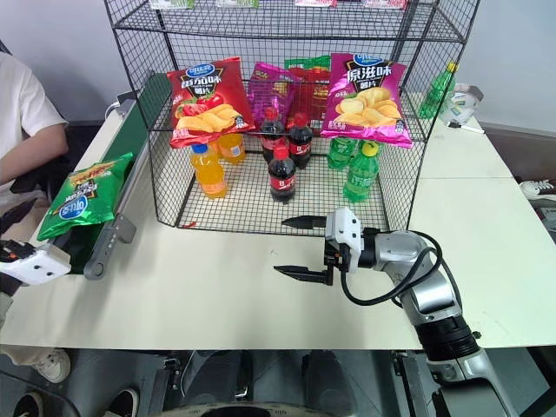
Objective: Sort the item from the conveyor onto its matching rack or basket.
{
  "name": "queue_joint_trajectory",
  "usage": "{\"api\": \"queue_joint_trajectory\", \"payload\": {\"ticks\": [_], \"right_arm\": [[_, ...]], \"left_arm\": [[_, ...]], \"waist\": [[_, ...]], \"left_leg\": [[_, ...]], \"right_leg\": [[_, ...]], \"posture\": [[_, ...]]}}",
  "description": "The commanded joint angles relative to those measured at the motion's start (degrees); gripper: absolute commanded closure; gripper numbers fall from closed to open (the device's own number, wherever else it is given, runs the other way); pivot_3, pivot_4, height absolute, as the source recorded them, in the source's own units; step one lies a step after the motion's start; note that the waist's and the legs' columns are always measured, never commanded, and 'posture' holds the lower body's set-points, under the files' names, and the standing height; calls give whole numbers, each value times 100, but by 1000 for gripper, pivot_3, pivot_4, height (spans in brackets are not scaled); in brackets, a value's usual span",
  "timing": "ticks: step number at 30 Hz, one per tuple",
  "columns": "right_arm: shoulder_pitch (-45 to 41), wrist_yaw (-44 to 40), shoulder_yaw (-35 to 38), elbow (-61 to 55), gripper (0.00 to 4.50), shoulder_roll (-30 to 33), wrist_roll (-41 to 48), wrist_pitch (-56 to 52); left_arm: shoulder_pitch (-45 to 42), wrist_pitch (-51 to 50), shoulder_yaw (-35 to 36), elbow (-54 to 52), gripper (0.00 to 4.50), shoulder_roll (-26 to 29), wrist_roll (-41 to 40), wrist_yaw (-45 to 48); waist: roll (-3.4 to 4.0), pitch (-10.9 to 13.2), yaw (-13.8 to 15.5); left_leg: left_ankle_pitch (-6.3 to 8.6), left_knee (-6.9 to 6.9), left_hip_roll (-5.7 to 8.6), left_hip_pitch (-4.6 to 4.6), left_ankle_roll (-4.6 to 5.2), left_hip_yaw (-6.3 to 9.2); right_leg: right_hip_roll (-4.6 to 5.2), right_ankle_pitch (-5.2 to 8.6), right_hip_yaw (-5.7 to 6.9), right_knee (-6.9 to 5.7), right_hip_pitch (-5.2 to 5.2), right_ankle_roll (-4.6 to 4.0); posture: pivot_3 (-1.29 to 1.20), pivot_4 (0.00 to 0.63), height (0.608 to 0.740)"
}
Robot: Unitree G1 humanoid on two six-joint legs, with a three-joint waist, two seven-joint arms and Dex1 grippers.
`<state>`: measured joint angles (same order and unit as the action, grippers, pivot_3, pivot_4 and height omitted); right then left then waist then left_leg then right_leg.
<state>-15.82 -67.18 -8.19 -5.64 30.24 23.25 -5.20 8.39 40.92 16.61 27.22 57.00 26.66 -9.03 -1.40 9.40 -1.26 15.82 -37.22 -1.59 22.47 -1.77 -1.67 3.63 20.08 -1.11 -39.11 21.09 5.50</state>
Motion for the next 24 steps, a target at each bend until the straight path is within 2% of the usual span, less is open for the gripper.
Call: {"api": "queue_joint_trajectory", "payload": {"ticks": [1, 10, 21, 24], "right_arm": [[-44, 25, 128, -93, 34, 1, 70, 47], [-224, -12, 100, 34, 34, 5, 58, 18], [-283, 28, 104, 48, 34, -49, 78, -26], [-237, 22, 101, 40, 34, -31, 71, -2]], "left_arm": [[173, -22, 355, -308, 0, 62, -207, -24], [831, 69, 612, -962, 0, -109, -236, 138], [1415, 203, 1013, -842, 0, -136, -166, 56], [1444, 132, 937, -730, 0, -178, -48, 36]], "waist": [[0, 0, 4], [0, 0, -1], [0, 0, -5], [1, 1, -2]], "left_leg": [[0, 0, 0, 0, 0, 0], [0, 0, 0, 0, 0, 0], [0, 0, 0, 0, 0, 0], [0, 1, 0, -1, 0, 1]], "right_leg": [[0, 0, -1, 0, 0, 0], [0, 0, -5, 0, 0, 0], [1, 0, -6, 1, -1, 0], [1, 0, -5, 1, 0, 0]], "posture": [[0, 150, 739], [0, 150, 739], [0, 150, 739], [0, 150, 739]]}}
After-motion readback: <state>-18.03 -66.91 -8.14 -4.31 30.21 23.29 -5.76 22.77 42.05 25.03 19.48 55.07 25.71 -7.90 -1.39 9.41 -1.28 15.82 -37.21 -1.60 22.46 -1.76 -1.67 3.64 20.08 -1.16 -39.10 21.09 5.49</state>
